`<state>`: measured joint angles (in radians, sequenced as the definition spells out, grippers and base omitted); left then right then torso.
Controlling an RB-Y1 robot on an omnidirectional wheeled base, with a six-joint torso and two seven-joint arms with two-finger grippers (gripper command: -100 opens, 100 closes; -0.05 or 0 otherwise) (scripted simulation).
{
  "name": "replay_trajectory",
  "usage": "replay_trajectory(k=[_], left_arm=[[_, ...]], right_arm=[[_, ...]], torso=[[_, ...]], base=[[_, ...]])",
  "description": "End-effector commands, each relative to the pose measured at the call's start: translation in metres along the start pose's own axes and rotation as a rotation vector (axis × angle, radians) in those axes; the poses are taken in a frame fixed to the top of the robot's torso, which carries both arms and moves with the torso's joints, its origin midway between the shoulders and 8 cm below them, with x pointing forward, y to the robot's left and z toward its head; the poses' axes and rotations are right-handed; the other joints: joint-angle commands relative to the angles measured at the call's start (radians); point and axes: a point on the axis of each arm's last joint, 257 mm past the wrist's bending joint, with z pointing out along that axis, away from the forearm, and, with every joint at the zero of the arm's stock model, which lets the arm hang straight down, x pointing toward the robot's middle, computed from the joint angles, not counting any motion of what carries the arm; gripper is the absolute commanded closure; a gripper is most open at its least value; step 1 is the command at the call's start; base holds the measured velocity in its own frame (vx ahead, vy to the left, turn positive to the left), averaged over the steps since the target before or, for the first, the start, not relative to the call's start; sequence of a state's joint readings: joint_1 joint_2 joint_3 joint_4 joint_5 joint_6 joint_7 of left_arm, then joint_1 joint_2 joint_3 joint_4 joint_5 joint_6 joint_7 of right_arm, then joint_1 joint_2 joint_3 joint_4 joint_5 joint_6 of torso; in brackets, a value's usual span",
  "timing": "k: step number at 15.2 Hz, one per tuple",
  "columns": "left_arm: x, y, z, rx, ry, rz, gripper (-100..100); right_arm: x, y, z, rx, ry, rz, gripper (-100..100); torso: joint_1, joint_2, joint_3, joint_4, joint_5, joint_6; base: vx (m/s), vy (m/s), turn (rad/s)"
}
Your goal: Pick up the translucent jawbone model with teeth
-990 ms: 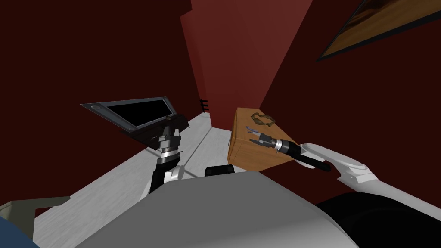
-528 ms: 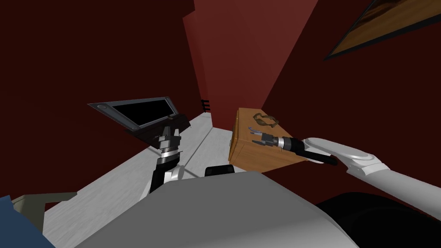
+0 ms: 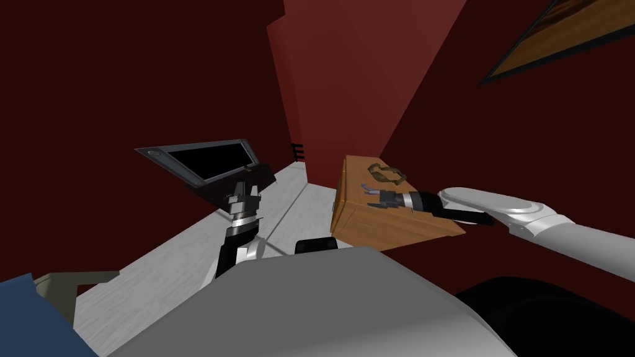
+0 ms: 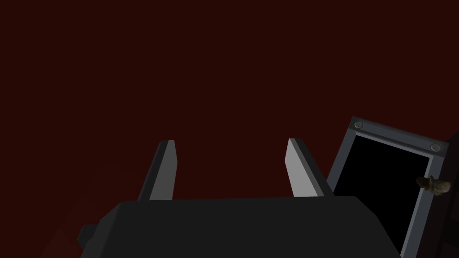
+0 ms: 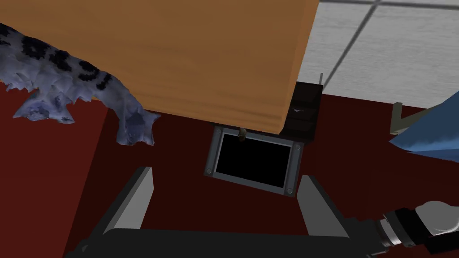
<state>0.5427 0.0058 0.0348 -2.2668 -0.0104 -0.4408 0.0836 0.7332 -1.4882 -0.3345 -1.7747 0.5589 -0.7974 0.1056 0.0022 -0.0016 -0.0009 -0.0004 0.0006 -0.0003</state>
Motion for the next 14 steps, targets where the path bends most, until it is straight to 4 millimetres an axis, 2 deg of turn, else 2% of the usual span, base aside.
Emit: replay_trajectory(k=[1,2,3,5,6,8,9,11,12,13,14], left_arm=[[0.0,0.0,0.0,0.0,0.0,0.0,0],[0.0,0.0,0.0,0.0,0.0,0.0,0],[0.0,0.0,0.0,0.0,0.0,0.0,0],[0.0,0.0,0.0,0.0,0.0,0.0,0],[0.0,0.0,0.0,0.0,0.0,0.0,0],[0.0,0.0,0.0,0.0,0.0,0.0,0],[0.0,0.0,0.0,0.0,0.0,0.0,0],[0.0,0.0,0.0,0.0,0.0,0.0,0],[0.0,0.0,0.0,0.0,0.0,0.0,0],[0.0,0.0,0.0,0.0,0.0,0.0,0],[0.0,0.0,0.0,0.0,0.0,0.0,0]], right_arm=[[0.006,-0.005,-0.003,-0.014,0.054,-0.034,-100],[0.005,-0.006,-0.002,-0.02,0.063,-0.044,-100],[0.015,-0.013,-0.009,-0.02,0.112,-0.063,-100],[0.012,-0.014,-0.008,-0.035,0.132,-0.086,-100],[0.023,-0.02,-0.014,-0.036,0.179,-0.103,-100],[0.02,-0.022,-0.013,-0.051,0.199,-0.125,-100],[0.029,-0.028,-0.019,-0.054,0.247,-0.142,-100],[0.026,-0.029,-0.018,-0.067,0.263,-0.162,-100],[0.035,-0.036,-0.024,-0.074,0.314,-0.183,-100],[0.033,-0.037,-0.023,-0.083,0.325,-0.197,-100],[0.042,-0.042,-0.03,-0.087,0.369,-0.209,-100]], torso=[[0.0,0.0,0.0,0.0,0.0,0.0],[0.0,0.0,0.0,0.0,0.0,0.0],[0.0,0.0,0.0,0.0,0.0,0.0],[0.0,0.0,0.0,0.0,0.0,0.0],[0.0,0.0,0.0,0.0,0.0,0.0],[0.0,0.0,0.0,0.0,0.0,0.0],[0.0,0.0,0.0,0.0,0.0,0.0],[0.0,0.0,0.0,0.0,0.0,0.0],[0.0,0.0,0.0,0.0,0.0,0.0],[0.0,0.001,0.0,0.0,0.0,0.0],[0.0,0.0,0.0,0.0,0.0,0.0]], base=[[0.017,0.025,0.043],[0.011,0.019,0.013],[0.012,0.024,0.038],[0.014,0.02,0.029],[0.013,0.019,0.039],[0.013,0.017,0.027],[0.012,0.02,0.034],[0.013,0.016,0.024],[0.011,0.015,0.032],[0.012,0.017,0.038],[0.016,0.02,0.045]])
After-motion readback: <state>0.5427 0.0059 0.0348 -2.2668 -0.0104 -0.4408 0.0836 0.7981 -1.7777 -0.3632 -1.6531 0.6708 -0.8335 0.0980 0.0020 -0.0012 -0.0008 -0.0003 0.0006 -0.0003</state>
